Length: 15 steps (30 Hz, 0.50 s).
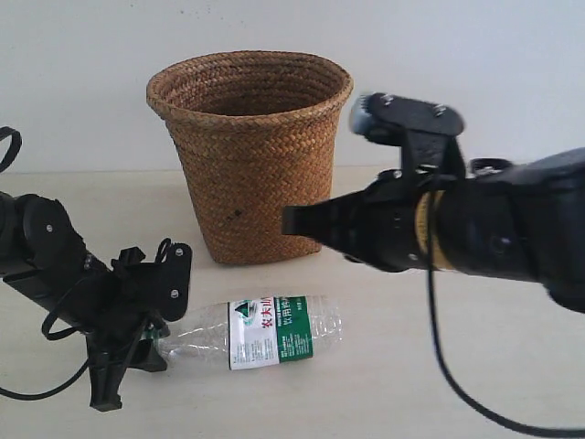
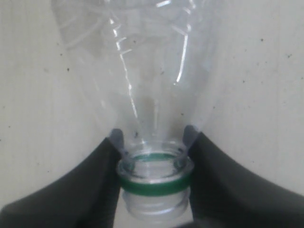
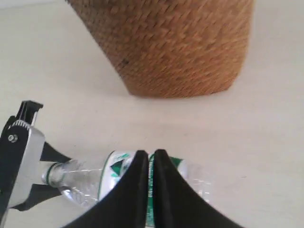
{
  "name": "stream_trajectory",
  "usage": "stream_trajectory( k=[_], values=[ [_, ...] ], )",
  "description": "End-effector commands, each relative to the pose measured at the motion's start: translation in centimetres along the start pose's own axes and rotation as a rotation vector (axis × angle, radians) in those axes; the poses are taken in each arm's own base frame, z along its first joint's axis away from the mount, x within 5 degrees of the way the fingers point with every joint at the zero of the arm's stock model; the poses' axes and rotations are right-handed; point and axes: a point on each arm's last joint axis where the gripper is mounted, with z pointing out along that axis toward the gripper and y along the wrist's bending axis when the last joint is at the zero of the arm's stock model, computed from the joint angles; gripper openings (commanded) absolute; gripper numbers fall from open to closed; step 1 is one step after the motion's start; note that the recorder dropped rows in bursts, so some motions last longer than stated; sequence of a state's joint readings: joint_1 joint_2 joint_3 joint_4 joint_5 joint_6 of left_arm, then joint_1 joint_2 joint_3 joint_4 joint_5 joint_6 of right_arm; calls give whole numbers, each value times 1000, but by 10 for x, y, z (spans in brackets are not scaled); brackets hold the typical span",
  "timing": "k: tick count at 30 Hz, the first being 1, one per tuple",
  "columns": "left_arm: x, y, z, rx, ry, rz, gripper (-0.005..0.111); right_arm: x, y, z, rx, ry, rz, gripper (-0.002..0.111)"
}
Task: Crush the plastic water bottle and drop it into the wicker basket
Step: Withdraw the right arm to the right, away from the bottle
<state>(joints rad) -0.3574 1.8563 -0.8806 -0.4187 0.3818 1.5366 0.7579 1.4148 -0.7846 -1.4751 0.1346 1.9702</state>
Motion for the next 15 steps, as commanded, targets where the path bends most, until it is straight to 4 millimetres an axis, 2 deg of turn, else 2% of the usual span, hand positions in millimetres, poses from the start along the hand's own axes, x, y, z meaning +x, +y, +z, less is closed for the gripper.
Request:
stream_trajectory(
  k=[1, 4, 7, 12, 15],
  values=[
    [-3, 0, -3, 0, -10, -3, 4, -1, -10, -62, 129, -204, -133, 0],
    [-3, -1, -3, 14, -10, -3, 4, 8, -14, -105, 184, -371, -192, 0],
    [-3, -2, -3, 18, -10, -3, 4, 17, -21, -127, 188, -461, -200, 0],
    [-3, -2, -3, 20, -12, -14, 4, 37, -43, -151, 222, -595, -176, 0],
    [-3, -2, -3, 20, -12, -14, 4, 51, -59, -158, 231, -642, -152, 0]
  ],
)
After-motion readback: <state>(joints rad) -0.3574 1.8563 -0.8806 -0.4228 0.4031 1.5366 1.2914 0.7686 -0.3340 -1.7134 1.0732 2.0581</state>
